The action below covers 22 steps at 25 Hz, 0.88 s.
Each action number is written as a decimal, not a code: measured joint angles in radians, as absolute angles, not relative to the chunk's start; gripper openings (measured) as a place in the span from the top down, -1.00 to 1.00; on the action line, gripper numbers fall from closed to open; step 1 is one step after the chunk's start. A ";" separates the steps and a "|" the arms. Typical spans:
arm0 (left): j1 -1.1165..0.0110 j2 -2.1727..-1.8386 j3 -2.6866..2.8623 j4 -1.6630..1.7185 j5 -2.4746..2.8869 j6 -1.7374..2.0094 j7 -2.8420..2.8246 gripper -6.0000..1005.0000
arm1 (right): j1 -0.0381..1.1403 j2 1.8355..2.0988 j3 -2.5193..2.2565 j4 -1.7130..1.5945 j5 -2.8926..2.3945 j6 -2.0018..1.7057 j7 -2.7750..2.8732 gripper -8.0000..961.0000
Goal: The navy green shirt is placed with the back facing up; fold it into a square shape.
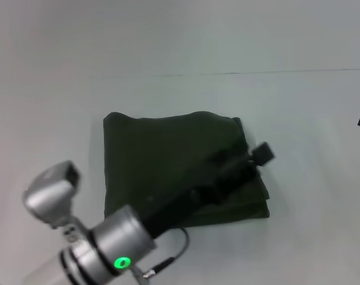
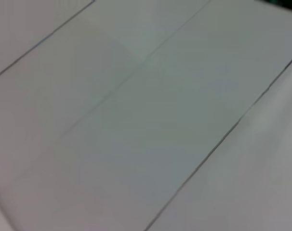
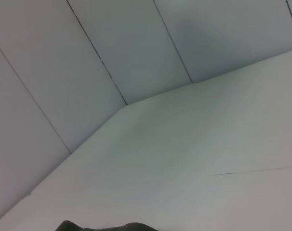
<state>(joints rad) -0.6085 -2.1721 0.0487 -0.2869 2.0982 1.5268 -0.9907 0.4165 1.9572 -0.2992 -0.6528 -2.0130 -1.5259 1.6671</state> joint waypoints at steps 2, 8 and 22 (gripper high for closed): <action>-0.591 -2.170 0.050 -0.244 2.099 1.586 -0.991 -0.49 | 0.418 1.957 -0.299 -0.653 -2.013 -1.526 1.683 -0.91; -0.544 -2.169 0.044 -0.140 2.096 1.718 -0.991 -0.86 | 0.421 1.959 -0.299 -0.651 -2.013 -1.509 1.702 -0.91; -0.501 -2.166 0.124 0.091 2.098 1.845 -0.956 -0.86 | 0.471 1.941 -0.384 -0.643 -2.012 -1.476 1.992 -0.91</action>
<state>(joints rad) -0.5010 -2.1656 0.1236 0.0914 2.0977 1.8455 -0.9557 0.4713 1.9407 -0.3844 -0.6428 -2.0125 -1.4756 1.9921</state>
